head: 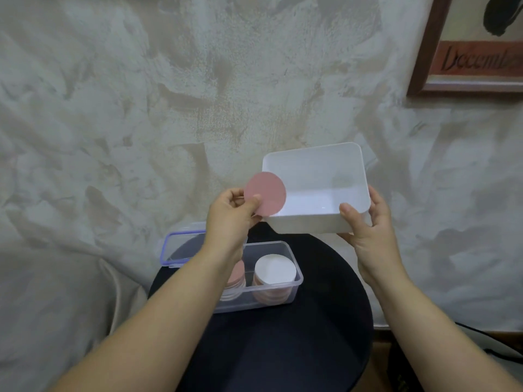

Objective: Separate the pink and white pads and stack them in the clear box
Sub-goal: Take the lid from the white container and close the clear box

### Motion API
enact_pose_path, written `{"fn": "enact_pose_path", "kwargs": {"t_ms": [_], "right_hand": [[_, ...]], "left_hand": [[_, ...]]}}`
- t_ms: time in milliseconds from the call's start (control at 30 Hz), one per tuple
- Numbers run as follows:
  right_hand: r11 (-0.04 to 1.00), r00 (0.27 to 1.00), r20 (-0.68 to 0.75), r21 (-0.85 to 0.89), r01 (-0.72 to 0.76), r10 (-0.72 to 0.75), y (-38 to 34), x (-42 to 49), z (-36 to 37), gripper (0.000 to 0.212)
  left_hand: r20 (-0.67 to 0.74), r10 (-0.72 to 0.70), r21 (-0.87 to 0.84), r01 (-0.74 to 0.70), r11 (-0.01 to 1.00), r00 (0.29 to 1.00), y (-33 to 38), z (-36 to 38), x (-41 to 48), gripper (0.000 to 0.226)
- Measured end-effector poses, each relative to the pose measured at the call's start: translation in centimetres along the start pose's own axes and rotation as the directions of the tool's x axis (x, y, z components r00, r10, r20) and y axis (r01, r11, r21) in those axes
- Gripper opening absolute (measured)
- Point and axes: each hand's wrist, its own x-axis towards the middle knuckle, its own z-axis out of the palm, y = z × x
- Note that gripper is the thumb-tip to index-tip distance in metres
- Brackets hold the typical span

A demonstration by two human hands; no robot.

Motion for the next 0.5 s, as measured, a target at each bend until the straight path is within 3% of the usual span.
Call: {"fn": "enact_pose_path", "kwargs": {"t_ms": [267,500], "right_hand": [[0.964,0.99,-0.002,-0.225,-0.14,0.143,2.5,4.2,-2.2,0.051],[0.935,0.983,0.005,-0.311,-0.172,0.182,6.4,3.2,-0.8,0.018]], "left_hand": [[0.034,-0.076,0.177,0.069,0.982,0.997,0.2,3.3,4.9,0.014],[-0.046,-0.171,0.205,0.177,0.963,0.984,-2.9,1.5,6.1,0.014]]}}
